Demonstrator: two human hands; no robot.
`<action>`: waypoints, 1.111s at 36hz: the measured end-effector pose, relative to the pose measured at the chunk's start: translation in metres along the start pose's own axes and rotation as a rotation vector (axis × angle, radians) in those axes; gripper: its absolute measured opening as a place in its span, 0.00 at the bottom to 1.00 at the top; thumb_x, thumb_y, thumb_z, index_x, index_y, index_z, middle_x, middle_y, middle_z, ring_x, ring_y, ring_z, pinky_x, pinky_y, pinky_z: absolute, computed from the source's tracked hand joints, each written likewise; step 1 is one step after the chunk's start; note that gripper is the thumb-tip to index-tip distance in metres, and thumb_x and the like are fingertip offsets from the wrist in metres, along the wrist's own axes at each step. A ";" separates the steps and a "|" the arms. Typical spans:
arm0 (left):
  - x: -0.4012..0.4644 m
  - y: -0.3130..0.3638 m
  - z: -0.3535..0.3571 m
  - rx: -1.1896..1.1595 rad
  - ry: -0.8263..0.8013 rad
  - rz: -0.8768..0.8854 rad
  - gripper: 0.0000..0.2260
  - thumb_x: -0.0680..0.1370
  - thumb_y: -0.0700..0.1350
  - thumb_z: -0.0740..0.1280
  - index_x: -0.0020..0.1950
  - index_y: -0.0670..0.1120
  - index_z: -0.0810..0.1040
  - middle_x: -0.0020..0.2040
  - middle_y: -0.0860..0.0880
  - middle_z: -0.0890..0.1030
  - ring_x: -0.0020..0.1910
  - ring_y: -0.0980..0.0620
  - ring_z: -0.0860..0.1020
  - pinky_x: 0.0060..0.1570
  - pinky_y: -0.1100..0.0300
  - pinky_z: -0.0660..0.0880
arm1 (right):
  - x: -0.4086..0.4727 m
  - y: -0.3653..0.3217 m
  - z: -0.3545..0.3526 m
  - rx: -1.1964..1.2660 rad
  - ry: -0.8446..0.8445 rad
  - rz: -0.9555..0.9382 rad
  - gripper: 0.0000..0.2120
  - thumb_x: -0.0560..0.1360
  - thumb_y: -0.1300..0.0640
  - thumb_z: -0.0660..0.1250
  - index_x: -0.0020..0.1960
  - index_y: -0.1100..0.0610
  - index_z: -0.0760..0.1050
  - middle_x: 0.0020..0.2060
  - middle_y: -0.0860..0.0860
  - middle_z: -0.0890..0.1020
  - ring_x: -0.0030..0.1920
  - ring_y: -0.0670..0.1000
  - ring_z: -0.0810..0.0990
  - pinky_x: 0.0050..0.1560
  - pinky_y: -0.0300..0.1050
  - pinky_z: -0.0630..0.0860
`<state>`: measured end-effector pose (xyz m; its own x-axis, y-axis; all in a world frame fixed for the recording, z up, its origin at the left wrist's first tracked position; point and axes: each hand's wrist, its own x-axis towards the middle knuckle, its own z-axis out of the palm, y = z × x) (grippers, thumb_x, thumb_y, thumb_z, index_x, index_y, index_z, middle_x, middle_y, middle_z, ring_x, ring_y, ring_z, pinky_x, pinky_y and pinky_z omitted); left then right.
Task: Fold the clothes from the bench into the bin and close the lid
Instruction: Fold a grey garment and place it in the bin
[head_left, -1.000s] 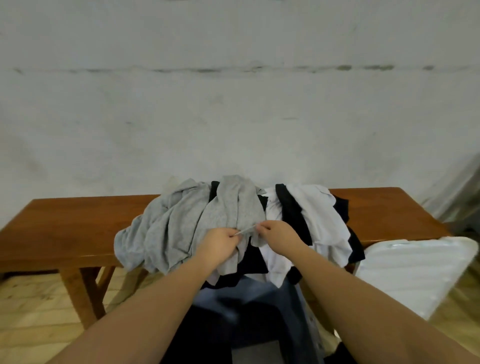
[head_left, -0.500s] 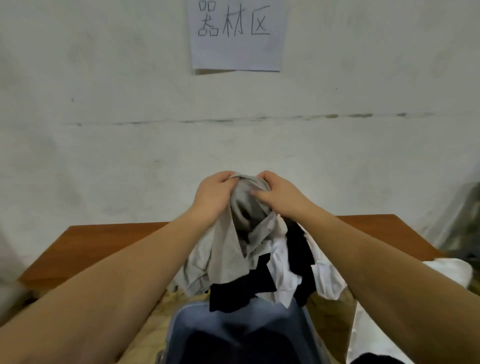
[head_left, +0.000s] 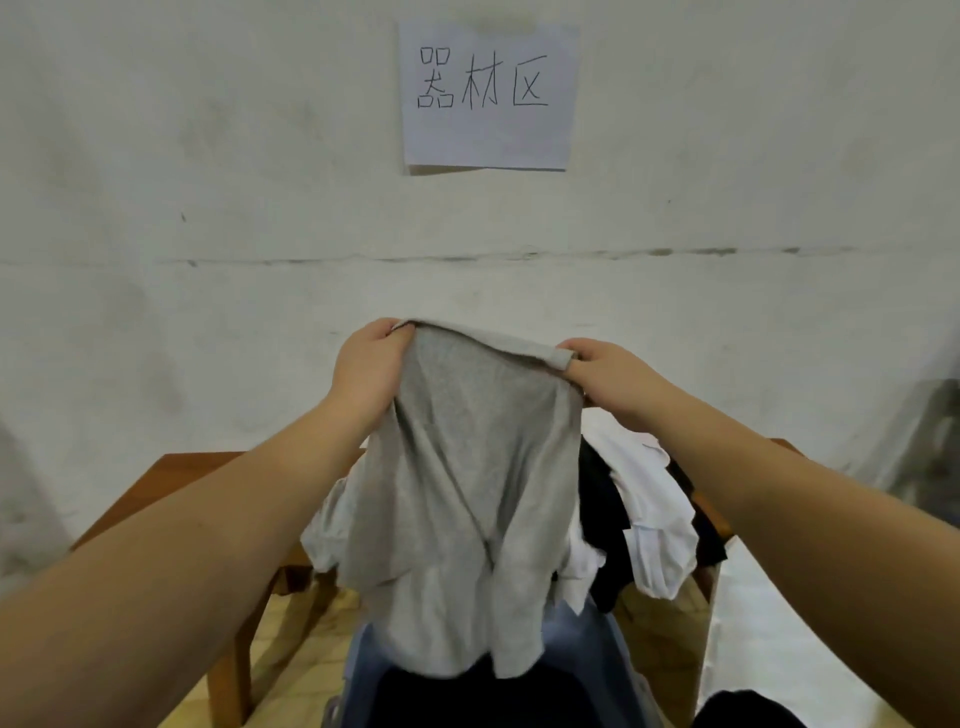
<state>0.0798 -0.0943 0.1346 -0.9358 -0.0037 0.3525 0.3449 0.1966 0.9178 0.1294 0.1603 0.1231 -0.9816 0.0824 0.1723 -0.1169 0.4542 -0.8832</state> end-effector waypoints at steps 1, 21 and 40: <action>-0.001 -0.002 -0.001 0.031 0.006 -0.001 0.11 0.76 0.53 0.65 0.43 0.50 0.84 0.46 0.49 0.84 0.50 0.48 0.81 0.57 0.47 0.76 | -0.001 -0.005 0.002 -0.012 0.011 -0.016 0.08 0.78 0.47 0.67 0.48 0.51 0.81 0.46 0.53 0.84 0.46 0.51 0.81 0.52 0.52 0.80; -0.036 -0.016 0.003 0.079 -0.328 -0.118 0.08 0.78 0.42 0.65 0.51 0.45 0.84 0.48 0.47 0.86 0.48 0.50 0.83 0.51 0.54 0.77 | -0.024 0.011 0.003 -0.257 -0.507 0.232 0.15 0.75 0.50 0.72 0.58 0.56 0.79 0.55 0.54 0.84 0.53 0.51 0.84 0.57 0.47 0.80; -0.017 -0.067 -0.023 -0.055 -0.230 -0.348 0.07 0.80 0.45 0.66 0.52 0.46 0.83 0.48 0.45 0.86 0.52 0.45 0.83 0.60 0.46 0.77 | -0.039 0.007 -0.039 0.039 -0.482 0.270 0.15 0.72 0.48 0.70 0.48 0.61 0.77 0.41 0.53 0.83 0.41 0.50 0.81 0.42 0.42 0.78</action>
<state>0.0739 -0.1299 0.0711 -0.9869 0.1593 -0.0245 0.0029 0.1696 0.9855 0.1730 0.1952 0.1276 -0.9344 -0.2280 -0.2737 0.1520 0.4396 -0.8853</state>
